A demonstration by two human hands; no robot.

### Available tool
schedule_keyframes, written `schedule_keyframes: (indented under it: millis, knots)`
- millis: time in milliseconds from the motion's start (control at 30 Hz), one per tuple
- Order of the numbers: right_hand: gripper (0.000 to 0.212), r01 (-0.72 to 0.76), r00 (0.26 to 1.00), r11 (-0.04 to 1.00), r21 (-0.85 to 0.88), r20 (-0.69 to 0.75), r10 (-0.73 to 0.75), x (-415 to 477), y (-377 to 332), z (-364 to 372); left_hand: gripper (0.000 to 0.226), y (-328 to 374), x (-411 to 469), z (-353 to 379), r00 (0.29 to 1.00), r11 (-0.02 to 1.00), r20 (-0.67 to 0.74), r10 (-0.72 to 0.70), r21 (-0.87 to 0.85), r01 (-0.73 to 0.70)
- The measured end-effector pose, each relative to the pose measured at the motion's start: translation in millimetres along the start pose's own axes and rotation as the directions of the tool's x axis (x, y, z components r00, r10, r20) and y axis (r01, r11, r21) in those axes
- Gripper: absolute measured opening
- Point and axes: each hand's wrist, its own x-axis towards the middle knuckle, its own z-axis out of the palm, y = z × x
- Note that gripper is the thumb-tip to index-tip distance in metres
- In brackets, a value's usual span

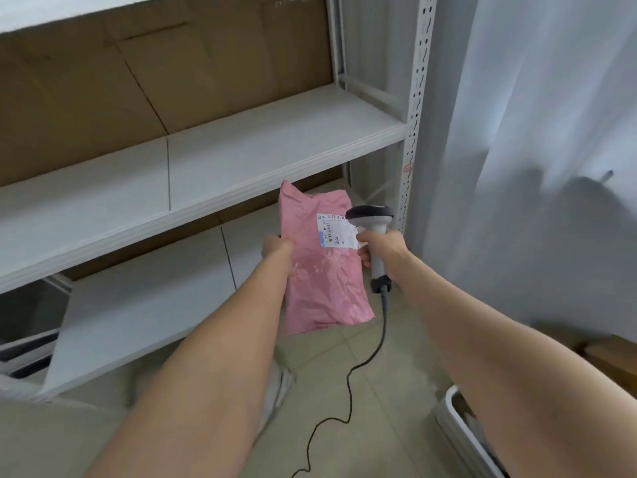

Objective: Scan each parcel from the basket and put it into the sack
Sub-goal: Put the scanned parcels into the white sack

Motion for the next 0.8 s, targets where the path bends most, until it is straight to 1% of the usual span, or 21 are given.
schedule_keyframes:
  millis: [67,133,267,333,467,567,800]
  knots:
    - [0.013,-0.015,1.0,1.0,-0.015,0.023,0.016,-2,6,20,0.017,-12,6,-18,0.999,1.0,-0.033,-0.012,-0.021,0.011]
    - [0.012,-0.031,0.999,0.999,-0.04,0.042,0.033,-6,13,40,0.021,-22,8,-38,0.998,0.999,-0.062,-0.022,-0.035,0.02]
    - [0.009,-0.044,0.997,0.994,-0.096,0.055,0.049,-17,28,82,0.019,-46,21,-79,0.996,0.998,-0.08,-0.046,-0.038,0.043]
    - [0.01,-0.042,0.997,0.993,-0.108,0.056,0.049,-23,37,107,0.018,-60,30,-101,0.996,0.999,-0.074,-0.05,-0.02,0.049]
    - [0.01,-0.051,0.997,0.994,-0.097,0.051,0.056,-36,60,167,0.026,-91,52,-148,0.996,0.998,-0.068,-0.055,0.029,0.057]
    - [0.01,-0.084,0.995,0.993,-0.079,0.045,0.088,-46,81,215,0.029,-117,72,-186,0.997,0.996,-0.059,-0.053,0.062,0.056]
    - [0.02,-0.121,0.988,0.986,-0.111,0.082,0.131,-52,138,313,0.038,-178,119,-255,0.994,0.987,-0.103,-0.024,0.155,0.039]
